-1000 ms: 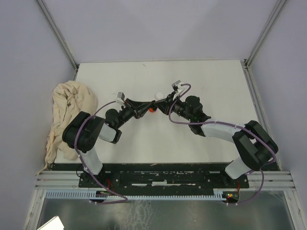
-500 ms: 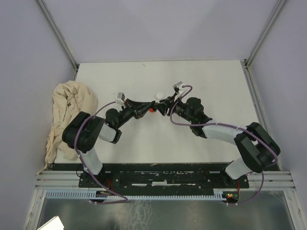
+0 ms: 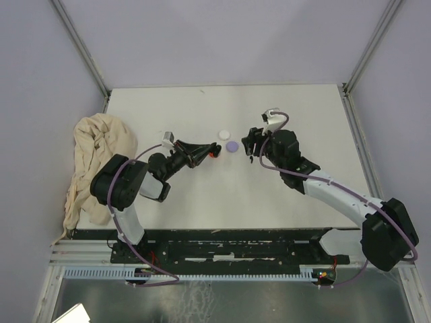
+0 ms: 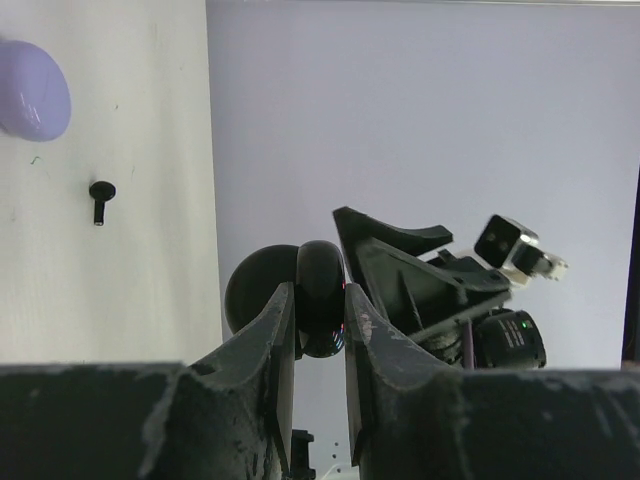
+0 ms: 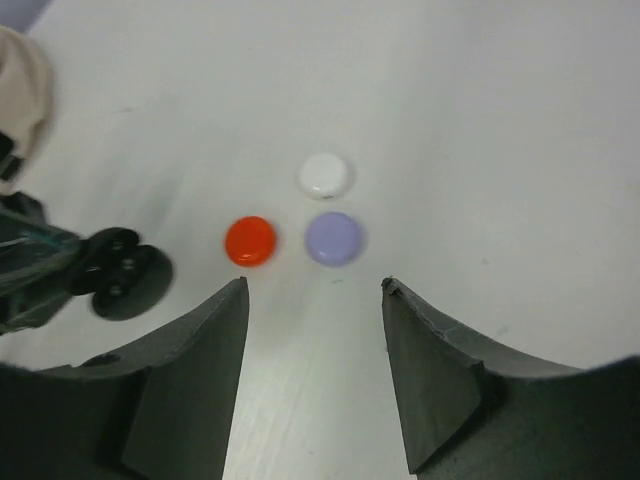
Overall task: Insert the wireless bluetooth earbuds into the charging case
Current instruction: Place the earbud in the charging case, then pick up the earbud from the center of the board.
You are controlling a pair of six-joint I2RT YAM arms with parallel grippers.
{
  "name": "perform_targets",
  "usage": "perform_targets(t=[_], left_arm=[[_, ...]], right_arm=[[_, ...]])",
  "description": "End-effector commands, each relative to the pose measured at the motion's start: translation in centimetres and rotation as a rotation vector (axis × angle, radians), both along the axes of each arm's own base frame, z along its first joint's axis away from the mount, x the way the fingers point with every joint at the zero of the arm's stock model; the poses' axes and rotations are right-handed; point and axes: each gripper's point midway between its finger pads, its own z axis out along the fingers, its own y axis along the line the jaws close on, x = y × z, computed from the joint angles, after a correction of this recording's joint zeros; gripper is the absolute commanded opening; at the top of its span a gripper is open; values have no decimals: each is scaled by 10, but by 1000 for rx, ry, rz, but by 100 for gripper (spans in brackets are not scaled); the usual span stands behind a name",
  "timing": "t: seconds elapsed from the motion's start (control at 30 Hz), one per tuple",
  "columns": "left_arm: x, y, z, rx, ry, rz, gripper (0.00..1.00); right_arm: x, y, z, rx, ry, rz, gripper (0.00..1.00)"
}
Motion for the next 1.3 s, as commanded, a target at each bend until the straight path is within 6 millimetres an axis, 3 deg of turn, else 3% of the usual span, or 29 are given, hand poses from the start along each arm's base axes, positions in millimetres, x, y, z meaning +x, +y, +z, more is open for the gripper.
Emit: perform_targets(t=[0.0, 0.2, 0.4, 0.57, 1.27], left_arm=[[-3, 7, 14, -16, -68, 17, 3], [-13, 8, 14, -8, -82, 5, 3], [-11, 6, 11, -12, -77, -8, 3], [-12, 7, 9, -14, -72, -8, 3], [-12, 8, 10, -26, -76, -15, 3]], right_arm=[[13, -60, -36, -204, 206, -212, 64], [19, -51, -70, -400, 400, -114, 64], [17, -45, -116, -446, 512, -78, 63], [23, -37, -140, -459, 548, -56, 62], [30, -28, -179, -474, 639, -52, 62]])
